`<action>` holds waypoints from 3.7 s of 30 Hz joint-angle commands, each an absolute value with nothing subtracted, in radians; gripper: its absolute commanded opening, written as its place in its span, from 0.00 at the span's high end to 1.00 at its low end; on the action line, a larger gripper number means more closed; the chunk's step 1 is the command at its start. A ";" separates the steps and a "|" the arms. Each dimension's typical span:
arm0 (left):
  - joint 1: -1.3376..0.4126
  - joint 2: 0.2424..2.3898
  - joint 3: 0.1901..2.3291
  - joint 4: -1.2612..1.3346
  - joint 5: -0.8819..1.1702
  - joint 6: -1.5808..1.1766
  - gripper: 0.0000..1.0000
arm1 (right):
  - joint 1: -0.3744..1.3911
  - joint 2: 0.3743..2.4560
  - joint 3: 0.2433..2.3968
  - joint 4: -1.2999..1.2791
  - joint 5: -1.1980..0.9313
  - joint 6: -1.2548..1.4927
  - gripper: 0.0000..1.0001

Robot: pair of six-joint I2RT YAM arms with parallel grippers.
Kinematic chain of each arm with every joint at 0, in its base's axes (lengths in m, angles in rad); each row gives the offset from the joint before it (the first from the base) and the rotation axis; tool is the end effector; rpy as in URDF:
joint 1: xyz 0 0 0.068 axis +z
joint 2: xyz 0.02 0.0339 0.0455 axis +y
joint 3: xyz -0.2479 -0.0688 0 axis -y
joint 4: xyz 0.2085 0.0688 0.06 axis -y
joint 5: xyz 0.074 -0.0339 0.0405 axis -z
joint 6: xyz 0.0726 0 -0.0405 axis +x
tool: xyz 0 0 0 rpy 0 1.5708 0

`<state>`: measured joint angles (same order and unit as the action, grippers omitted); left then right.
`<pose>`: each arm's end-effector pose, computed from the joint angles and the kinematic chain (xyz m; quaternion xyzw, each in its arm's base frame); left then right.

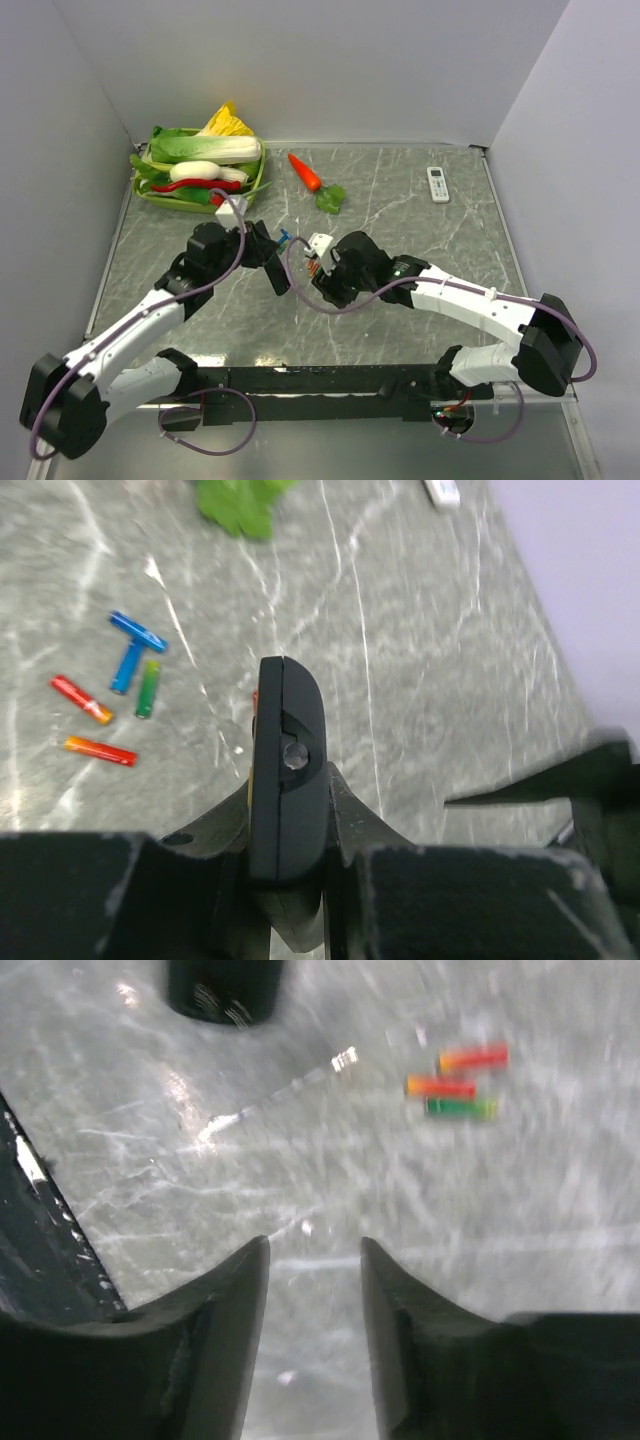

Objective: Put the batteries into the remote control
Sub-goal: Pick up the battery from the center of the board.

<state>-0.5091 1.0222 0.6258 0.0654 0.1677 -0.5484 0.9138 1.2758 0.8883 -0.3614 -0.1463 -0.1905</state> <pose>0.2071 -0.1295 0.2526 0.0327 0.8119 -0.3509 0.4655 0.1568 0.2206 0.2282 -0.5044 0.7631 0.2036 0.3489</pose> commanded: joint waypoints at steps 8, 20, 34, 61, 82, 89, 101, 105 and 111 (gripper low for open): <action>-0.506 0.795 0.486 0.136 0.003 -0.621 0.98 | 0.876 1.266 0.882 -0.561 -0.002 0.290 0.01; -0.505 0.514 0.331 0.162 -0.108 -0.701 0.98 | 0.848 1.454 1.035 -0.560 0.089 0.423 0.07; -0.505 0.347 0.207 0.143 -0.061 -0.821 0.98 | 0.827 1.790 1.388 -0.577 0.146 0.457 0.39; -0.505 0.394 0.232 0.178 0.058 -0.761 0.98 | 0.759 2.060 1.546 -0.560 0.127 0.537 0.69; -0.505 0.452 0.241 0.212 0.084 -0.756 0.98 | 0.741 2.157 1.609 -0.555 0.138 0.506 0.69; -0.505 0.497 0.236 0.281 0.121 -0.770 0.98 | 0.739 2.102 1.559 -0.490 0.134 0.466 0.92; -0.502 0.718 0.262 0.638 0.219 -0.827 0.98 | 0.738 1.587 1.215 -0.169 0.106 0.327 1.00; -0.494 0.824 0.293 0.788 0.285 -0.868 0.98 | 0.741 1.363 1.085 -0.052 0.055 0.246 1.00; -0.476 0.995 0.391 0.960 0.403 -0.916 0.98 | 0.761 1.152 0.960 0.083 -0.066 0.147 1.00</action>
<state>-0.4858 0.9360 0.3019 0.7296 0.2947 -0.8639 0.7452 1.2583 1.0210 -0.0616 0.0257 0.2420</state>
